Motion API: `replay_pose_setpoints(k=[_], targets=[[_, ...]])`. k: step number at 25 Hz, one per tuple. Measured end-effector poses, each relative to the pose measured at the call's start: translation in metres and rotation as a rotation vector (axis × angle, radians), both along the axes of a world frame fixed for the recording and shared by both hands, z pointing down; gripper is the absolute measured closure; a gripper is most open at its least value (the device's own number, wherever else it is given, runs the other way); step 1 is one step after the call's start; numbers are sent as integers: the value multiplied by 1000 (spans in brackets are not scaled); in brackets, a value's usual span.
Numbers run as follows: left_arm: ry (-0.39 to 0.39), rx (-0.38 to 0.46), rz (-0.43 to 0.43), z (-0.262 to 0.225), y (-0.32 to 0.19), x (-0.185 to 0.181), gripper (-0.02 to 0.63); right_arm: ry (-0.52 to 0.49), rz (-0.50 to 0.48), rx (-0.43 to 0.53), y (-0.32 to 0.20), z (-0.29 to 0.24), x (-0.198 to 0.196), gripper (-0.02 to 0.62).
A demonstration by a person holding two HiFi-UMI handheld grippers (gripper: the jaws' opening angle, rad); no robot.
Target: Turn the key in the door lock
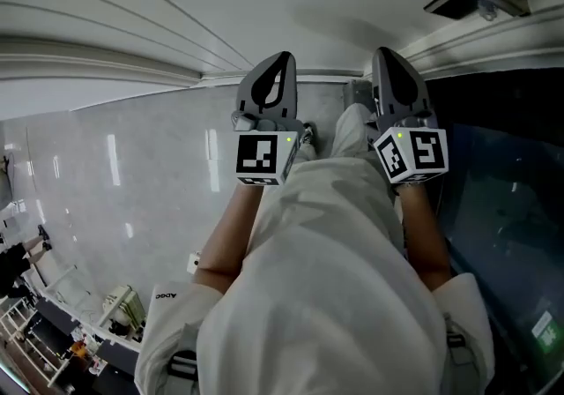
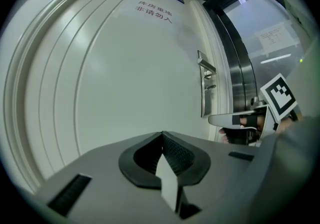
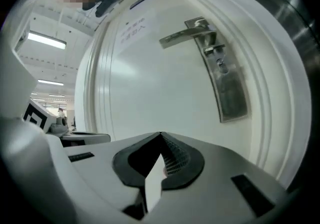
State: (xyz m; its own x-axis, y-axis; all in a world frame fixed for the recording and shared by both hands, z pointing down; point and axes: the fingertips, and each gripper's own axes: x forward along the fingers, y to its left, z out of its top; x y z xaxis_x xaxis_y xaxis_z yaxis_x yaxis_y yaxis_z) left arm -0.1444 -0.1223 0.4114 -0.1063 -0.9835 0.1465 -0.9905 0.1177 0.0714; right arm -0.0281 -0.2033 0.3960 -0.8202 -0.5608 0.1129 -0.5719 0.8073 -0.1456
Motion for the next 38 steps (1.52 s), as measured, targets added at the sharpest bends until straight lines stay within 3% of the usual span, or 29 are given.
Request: replay_pose_setpoints(k=[8,18,29,38], targets=[[21,-98,-99,48,47,-6,598,109,-191,-23,60,55,-47,592],[19,-156,-237,79,102,-19,598,161,-356,-40,102,97,-62,592],[-29,-185,-261,78,132,-16,598,183,-419,-35,122,107,-70,592],[-17,-183,-326,75,157,-35,598,189,-467,-17,140,102,-89,592]])
